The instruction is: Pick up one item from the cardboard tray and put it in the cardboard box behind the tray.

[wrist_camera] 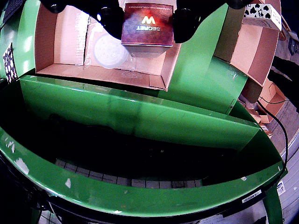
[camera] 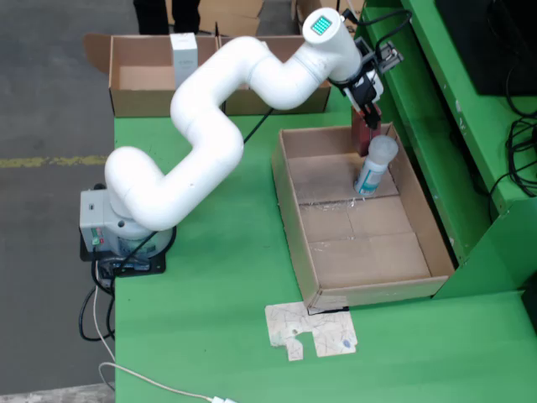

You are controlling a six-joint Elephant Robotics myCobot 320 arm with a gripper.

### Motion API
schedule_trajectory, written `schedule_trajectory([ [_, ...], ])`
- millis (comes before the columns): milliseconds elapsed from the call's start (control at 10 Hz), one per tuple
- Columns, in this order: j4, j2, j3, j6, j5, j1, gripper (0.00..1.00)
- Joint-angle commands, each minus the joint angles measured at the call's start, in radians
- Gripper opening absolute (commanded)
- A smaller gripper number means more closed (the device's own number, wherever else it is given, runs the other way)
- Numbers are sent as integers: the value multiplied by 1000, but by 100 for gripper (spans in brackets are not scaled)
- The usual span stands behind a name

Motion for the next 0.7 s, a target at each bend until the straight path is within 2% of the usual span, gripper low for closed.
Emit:
schedule_trajectory([
  [0, 21, 55, 28, -2, -20, -1, 0],
  [300, 62, 54, 28, -1, -68, 15, 0],
  [400, -50, 98, 28, 11, -37, 24, 0],
  [500, -50, 98, 28, 11, -37, 24, 0],
  [600, -229, 169, 28, 50, -22, 54, 0],
])
